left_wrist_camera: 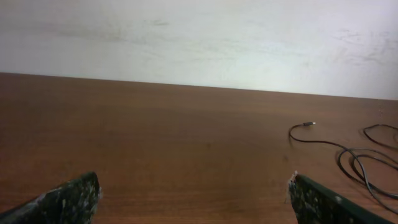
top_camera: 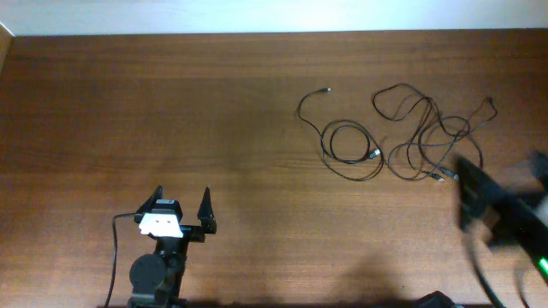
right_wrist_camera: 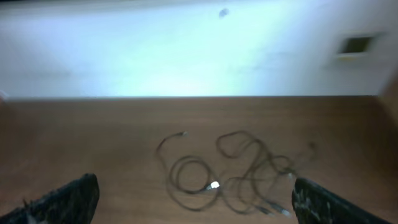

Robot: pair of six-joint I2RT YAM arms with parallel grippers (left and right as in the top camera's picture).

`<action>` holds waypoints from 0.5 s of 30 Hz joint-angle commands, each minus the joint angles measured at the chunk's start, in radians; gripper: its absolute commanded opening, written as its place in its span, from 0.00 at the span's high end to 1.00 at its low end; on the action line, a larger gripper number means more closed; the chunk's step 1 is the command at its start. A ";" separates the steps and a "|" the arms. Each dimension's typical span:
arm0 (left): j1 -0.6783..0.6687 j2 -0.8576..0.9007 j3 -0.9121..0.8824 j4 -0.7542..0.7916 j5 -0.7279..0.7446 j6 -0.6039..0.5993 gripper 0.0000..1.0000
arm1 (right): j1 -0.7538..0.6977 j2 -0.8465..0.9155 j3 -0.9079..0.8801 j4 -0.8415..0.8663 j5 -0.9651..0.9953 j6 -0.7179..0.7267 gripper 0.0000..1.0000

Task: Untangle cables

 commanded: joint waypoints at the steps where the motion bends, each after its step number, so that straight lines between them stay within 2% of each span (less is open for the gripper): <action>1: -0.003 -0.005 -0.001 -0.008 0.012 0.016 0.01 | -0.070 -0.123 0.000 -0.034 0.021 0.010 0.01; 5: -0.003 -0.005 -0.001 -0.008 0.012 0.016 0.01 | -0.166 -0.262 -0.052 -0.113 -0.010 0.010 0.01; 9: -0.003 -0.005 -0.001 -0.008 0.012 0.016 0.01 | -0.222 -0.414 -0.205 -0.125 -0.014 0.010 0.01; 15: -0.003 -0.005 -0.001 -0.008 0.012 0.016 0.01 | -0.292 -0.658 -0.604 0.000 -0.031 0.010 0.01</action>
